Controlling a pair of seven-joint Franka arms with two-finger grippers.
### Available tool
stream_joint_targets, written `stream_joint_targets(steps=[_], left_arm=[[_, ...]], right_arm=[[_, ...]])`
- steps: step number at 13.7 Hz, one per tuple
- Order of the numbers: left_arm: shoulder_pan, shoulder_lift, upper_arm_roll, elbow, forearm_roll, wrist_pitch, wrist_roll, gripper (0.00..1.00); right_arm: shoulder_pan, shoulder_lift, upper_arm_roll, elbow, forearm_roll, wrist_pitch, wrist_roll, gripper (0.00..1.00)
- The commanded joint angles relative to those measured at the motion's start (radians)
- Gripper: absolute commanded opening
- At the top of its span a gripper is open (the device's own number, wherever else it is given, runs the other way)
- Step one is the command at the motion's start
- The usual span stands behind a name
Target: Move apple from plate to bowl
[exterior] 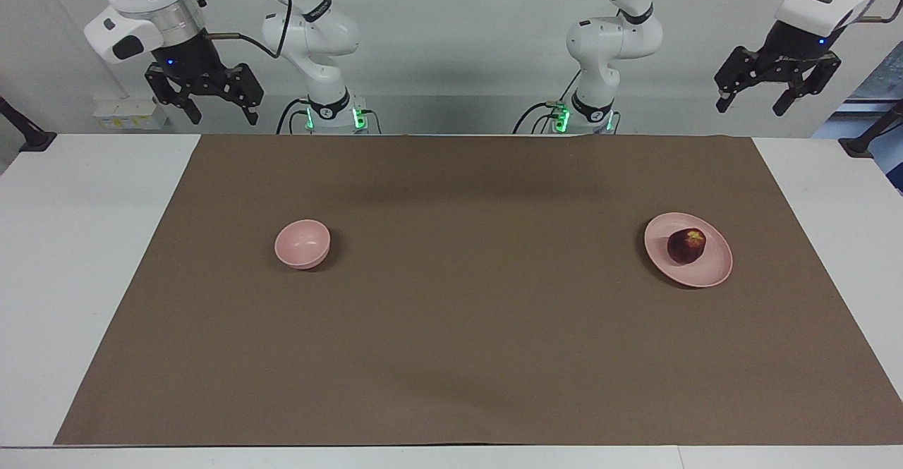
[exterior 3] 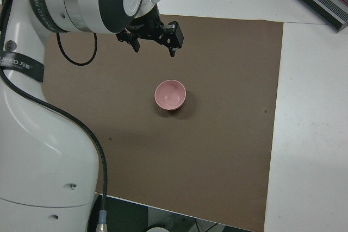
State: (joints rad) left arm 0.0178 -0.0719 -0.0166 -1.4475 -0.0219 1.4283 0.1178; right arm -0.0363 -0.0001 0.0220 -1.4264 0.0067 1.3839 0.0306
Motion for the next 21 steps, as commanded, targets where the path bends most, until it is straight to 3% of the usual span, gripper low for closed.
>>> stream_joint_targets(steps=[1,16,21], left_arm=[[0.008,-0.026,0.001,-0.036,0.008,0.018,-0.007,1.00],[-0.002,-0.034,0.004,-0.043,0.010,-0.020,-0.012,1.00],[0.002,-0.042,0.003,-0.062,0.010,-0.002,0.003,1.00]], right_arm=[[-0.008,0.008,0.007,0.015,0.009,-0.019,-0.003,1.00],[-0.010,0.002,0.004,0.012,0.006,-0.020,-0.003,1.00],[-0.002,-0.024,0.006,-0.034,-0.004,-0.016,0.000,1.00]])
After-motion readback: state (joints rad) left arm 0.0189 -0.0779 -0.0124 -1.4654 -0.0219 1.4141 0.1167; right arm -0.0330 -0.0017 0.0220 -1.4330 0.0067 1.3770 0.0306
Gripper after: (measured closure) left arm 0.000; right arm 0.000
